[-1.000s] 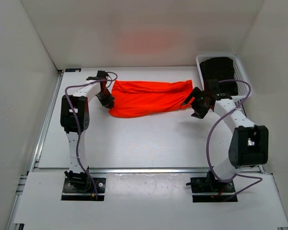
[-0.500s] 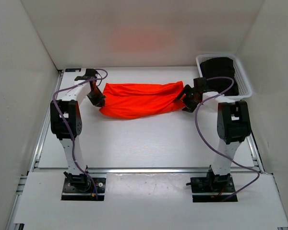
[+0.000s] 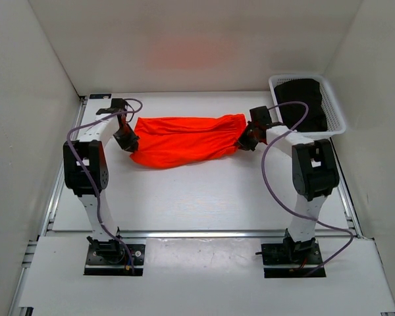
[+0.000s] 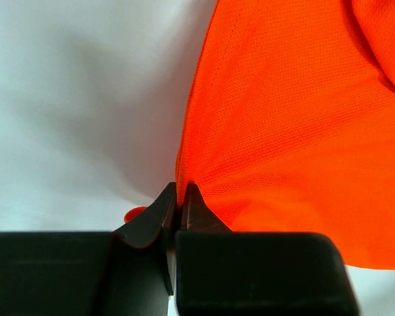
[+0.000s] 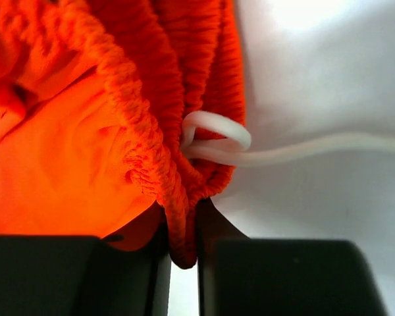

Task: Fold and stack the shorts
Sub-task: Fold the shorts

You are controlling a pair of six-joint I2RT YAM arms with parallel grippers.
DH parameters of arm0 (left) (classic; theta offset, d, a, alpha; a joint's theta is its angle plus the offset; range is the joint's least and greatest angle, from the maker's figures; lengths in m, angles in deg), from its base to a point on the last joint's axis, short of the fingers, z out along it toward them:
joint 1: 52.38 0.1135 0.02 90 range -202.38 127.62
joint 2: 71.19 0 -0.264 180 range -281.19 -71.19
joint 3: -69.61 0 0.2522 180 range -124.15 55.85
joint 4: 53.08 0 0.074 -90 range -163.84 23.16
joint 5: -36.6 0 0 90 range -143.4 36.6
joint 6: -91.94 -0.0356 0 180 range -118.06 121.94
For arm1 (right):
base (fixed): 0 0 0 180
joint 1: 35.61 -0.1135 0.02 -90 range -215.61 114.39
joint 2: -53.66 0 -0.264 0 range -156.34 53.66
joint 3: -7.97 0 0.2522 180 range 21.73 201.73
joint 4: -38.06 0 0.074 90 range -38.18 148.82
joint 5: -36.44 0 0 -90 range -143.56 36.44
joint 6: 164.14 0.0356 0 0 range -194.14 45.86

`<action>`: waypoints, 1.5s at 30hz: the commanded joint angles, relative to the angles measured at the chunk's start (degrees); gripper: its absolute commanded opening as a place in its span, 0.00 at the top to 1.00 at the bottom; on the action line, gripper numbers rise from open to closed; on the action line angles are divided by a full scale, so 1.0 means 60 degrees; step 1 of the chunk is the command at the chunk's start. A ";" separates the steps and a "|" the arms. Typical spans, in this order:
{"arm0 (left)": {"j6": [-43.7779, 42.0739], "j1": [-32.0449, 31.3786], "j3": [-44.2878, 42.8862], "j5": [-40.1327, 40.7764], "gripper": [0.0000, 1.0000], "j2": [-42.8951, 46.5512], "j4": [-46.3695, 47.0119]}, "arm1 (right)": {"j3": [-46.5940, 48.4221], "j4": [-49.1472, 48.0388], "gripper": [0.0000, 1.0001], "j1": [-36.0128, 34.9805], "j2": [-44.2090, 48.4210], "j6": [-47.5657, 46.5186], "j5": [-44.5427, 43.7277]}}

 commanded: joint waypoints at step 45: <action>-0.0733 -0.2000 -0.2133 0.1795 0.67 -0.1112 -0.1858 | 0.0337 0.3573 0.94 -0.0907 0.1566 -0.2039 -0.1880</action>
